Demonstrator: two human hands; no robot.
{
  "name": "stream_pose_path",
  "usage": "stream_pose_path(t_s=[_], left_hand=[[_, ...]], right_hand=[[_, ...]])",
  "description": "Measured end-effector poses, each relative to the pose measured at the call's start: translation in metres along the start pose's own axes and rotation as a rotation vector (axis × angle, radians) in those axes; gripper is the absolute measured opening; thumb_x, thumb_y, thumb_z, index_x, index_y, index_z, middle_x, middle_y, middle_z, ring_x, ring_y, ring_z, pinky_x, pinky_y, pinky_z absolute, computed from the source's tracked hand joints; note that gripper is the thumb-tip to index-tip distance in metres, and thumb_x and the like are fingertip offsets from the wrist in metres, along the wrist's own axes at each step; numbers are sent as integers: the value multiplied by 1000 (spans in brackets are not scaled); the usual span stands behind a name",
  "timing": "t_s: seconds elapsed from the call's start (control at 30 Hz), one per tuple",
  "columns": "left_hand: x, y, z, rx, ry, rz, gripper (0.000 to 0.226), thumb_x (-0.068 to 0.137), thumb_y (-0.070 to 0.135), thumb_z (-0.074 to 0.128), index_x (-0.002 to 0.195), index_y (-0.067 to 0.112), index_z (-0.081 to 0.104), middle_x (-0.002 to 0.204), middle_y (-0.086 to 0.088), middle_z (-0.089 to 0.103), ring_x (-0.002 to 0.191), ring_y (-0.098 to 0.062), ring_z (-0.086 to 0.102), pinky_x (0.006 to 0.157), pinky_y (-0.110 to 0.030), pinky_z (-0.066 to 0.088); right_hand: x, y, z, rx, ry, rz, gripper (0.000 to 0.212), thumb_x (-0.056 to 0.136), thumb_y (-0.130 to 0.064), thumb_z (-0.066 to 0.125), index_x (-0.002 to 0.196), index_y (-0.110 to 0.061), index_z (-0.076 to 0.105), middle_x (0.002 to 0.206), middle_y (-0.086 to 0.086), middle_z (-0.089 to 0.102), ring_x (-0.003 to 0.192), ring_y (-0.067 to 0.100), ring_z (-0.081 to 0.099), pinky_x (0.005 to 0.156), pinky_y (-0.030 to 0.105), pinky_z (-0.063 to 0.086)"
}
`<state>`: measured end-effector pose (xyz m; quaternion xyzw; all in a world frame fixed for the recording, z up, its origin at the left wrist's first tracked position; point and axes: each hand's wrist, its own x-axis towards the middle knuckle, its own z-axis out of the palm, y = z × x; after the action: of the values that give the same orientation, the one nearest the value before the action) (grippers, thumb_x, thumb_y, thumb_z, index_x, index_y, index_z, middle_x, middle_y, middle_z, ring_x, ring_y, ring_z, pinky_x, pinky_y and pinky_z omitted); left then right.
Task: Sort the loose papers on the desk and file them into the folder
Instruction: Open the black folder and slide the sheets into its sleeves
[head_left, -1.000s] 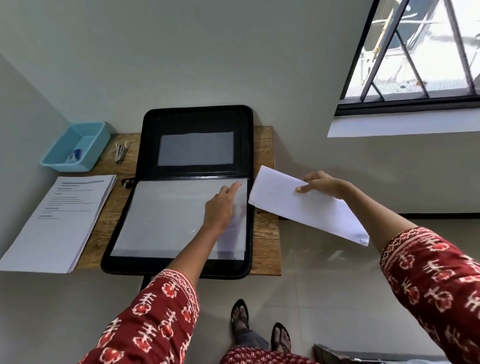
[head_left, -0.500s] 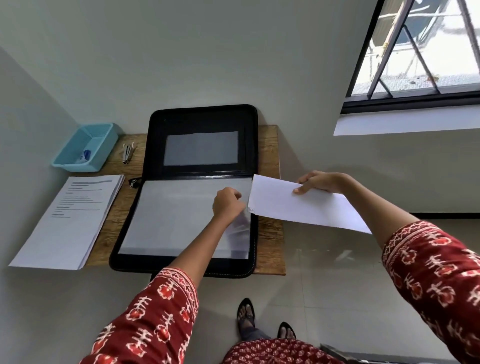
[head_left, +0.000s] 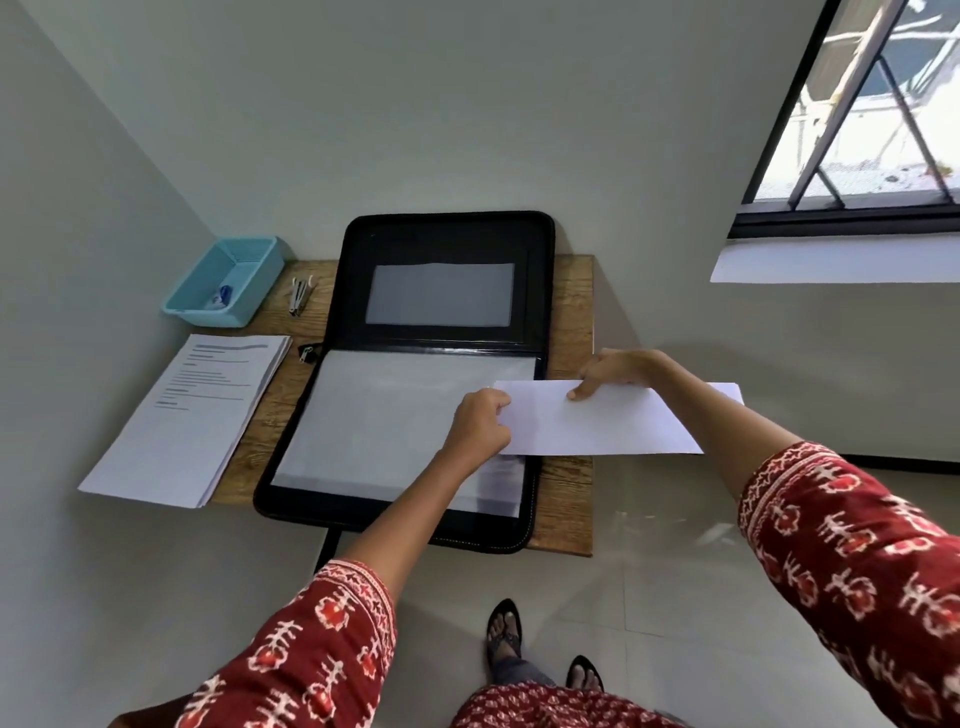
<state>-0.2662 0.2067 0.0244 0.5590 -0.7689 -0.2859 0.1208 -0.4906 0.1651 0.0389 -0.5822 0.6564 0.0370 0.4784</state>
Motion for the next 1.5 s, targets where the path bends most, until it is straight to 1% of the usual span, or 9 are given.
stream_pose_path(t_s=[0.17,0.27,0.47,0.6,0.8,1.0,1.17,1.4,1.5], left_hand=[[-7,6,11,210,-6,64,27,73,-6,55,98,-6,64,113,-12,60,103,-27,55,81,-34,50],[-9,10,16,299,-53,65,36,79,12,65,112,0,59,124,-6,51,111,-23,49,83,-32,47],[-8,12,22,372,-20,60,35,85,14,60,116,2,54,123,-7,48,109,-24,48,77,-30,43],[-11,12,24,353,31,63,29,84,12,59,111,2,55,118,-7,51,104,-23,51,72,-27,42],[-13,13,28,372,83,82,23,87,16,58,105,2,57,118,-6,52,101,-21,50,70,-25,42],[-14,20,25,386,95,85,22,87,12,57,106,1,58,119,-6,53,103,-20,51,71,-22,42],[-13,24,15,407,113,86,22,87,11,53,106,1,60,124,-5,51,108,-20,50,67,-22,36],[-15,30,6,312,243,86,32,91,13,48,121,7,58,129,-3,53,116,-21,48,79,-29,45],[-19,32,6,181,299,149,36,93,13,48,128,9,56,130,-5,55,119,-22,50,88,-31,46]], right_hand=[[9,-14,13,39,79,-34,26,87,-35,65,86,-11,57,102,5,47,94,22,51,79,29,41],[19,-16,26,154,193,-95,49,78,-33,76,57,-14,36,65,0,38,60,15,33,52,25,23],[8,8,24,129,486,-147,35,83,-42,69,103,-15,61,99,-3,58,95,17,54,83,31,45],[-3,69,7,331,518,-26,7,87,-11,59,92,-12,65,102,12,68,86,22,59,74,31,50],[-46,134,11,531,347,-24,46,83,18,35,108,-2,67,95,13,67,82,22,56,72,29,48],[-55,106,29,560,292,-171,41,85,10,45,109,-14,67,97,9,66,83,17,61,64,20,54],[-44,71,37,514,234,-226,32,86,1,53,110,-16,67,105,11,67,89,16,62,70,24,55],[-42,62,42,522,163,-369,52,82,13,53,124,-16,62,121,-1,64,107,15,61,87,32,54],[-41,51,51,564,304,-374,38,88,13,46,105,-13,68,104,3,67,87,12,64,70,24,55]])
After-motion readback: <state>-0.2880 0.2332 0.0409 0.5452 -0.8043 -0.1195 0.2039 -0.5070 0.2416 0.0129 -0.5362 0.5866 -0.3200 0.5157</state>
